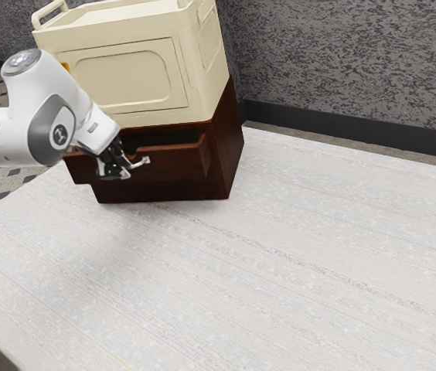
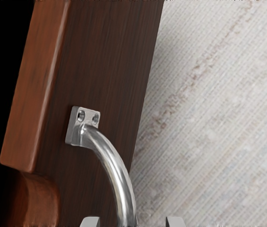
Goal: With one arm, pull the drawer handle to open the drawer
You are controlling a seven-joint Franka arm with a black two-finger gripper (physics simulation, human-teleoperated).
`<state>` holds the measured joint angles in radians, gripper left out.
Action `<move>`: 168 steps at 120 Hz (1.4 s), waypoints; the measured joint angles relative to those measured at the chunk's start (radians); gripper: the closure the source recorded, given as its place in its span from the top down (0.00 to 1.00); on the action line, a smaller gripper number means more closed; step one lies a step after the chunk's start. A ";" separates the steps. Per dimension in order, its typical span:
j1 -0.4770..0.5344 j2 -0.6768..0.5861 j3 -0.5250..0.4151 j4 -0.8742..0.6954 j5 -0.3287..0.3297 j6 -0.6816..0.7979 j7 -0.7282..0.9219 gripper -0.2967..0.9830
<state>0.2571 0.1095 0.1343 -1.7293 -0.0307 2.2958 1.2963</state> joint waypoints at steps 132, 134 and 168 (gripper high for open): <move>-0.017 -0.185 -0.015 -0.219 0.000 0.026 -0.006 0.30; -0.017 -0.187 -0.015 -0.222 0.000 0.026 -0.006 0.31; -0.024 -0.234 -0.011 -0.266 0.000 0.026 -0.007 0.31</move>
<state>0.2328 -0.1250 0.1229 -1.9951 -0.0306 2.3215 1.2891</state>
